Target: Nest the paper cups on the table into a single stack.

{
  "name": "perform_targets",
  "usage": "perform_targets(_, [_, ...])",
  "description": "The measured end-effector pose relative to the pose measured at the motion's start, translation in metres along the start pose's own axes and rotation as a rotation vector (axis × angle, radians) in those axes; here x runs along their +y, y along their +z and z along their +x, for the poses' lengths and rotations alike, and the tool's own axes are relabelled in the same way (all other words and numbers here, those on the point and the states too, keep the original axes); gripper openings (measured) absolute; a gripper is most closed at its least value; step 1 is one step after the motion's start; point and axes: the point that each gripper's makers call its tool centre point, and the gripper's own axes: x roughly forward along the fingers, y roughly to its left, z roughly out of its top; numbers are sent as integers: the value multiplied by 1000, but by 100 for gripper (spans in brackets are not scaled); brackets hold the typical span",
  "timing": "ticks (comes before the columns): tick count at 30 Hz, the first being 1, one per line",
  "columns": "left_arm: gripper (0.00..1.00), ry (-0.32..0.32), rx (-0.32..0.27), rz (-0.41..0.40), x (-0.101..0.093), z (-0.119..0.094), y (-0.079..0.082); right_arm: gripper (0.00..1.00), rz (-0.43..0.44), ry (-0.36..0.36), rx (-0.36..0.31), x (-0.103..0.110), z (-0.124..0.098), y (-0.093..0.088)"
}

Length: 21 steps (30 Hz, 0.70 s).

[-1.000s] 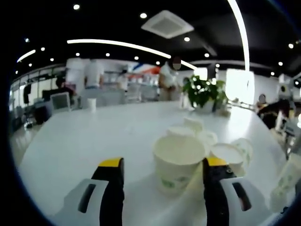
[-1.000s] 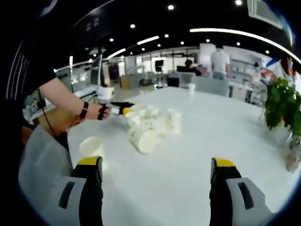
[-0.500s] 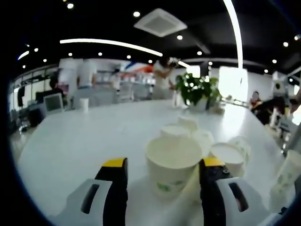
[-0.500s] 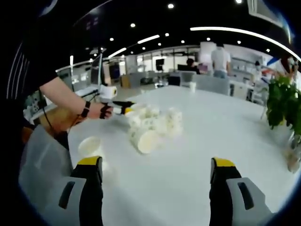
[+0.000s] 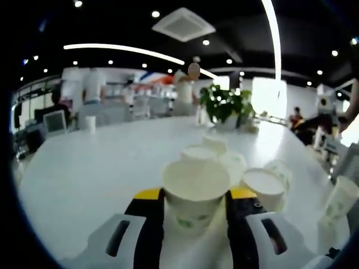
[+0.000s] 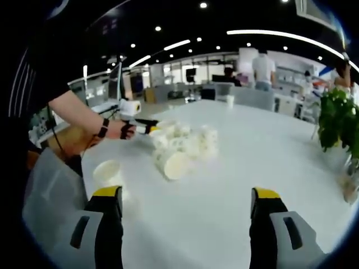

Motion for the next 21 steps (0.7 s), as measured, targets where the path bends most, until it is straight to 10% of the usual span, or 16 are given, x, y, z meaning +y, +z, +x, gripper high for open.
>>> perform_targets(21, [40, 8, -40, 3, 0, -15, 21, 93, -9, -2, -17, 4, 1, 9])
